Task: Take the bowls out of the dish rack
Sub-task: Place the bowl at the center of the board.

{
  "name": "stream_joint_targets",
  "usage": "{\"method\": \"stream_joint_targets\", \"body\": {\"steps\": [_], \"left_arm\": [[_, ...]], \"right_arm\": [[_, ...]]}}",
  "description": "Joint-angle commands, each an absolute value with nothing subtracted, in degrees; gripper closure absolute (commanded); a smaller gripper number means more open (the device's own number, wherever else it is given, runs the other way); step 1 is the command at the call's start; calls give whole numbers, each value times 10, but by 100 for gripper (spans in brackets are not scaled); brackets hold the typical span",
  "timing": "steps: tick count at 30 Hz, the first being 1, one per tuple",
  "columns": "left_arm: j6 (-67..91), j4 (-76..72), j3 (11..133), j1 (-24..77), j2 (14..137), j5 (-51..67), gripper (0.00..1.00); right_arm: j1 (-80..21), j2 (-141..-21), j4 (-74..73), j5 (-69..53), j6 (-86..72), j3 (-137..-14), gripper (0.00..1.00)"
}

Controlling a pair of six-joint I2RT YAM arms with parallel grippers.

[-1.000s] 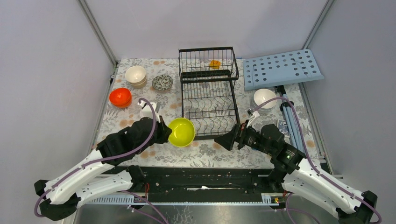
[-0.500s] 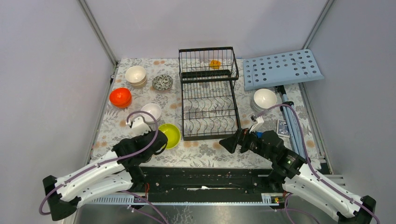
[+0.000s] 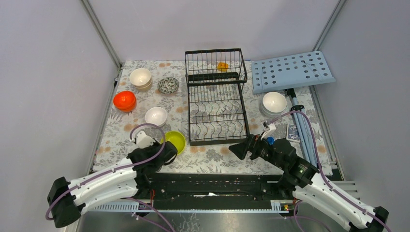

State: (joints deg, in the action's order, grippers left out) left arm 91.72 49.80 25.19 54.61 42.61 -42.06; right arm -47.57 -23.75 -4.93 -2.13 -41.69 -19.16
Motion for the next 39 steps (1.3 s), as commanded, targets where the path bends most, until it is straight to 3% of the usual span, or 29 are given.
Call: {"method": "stream_joint_targets", "body": {"steps": [1,14,23,29,39], "left_arm": [[913,412,243,512,465,-433,100],[825,264,185,382,522,-299,100],[795,268,180,346,497,-297,90],[781,291,187,344,451,-311,100],[768,344,234,338,423,-340,100]], "right_arm": [[-477,-219,-51,-8,-427,-182,0],[-477,-188,-89,12,-425,-189,0],[-477,-198,-90,17,-420,-191,0],[-477,-201,-91,18,-419,-193,0],[-477,-208,-88,17,-423,-198,0]]}}
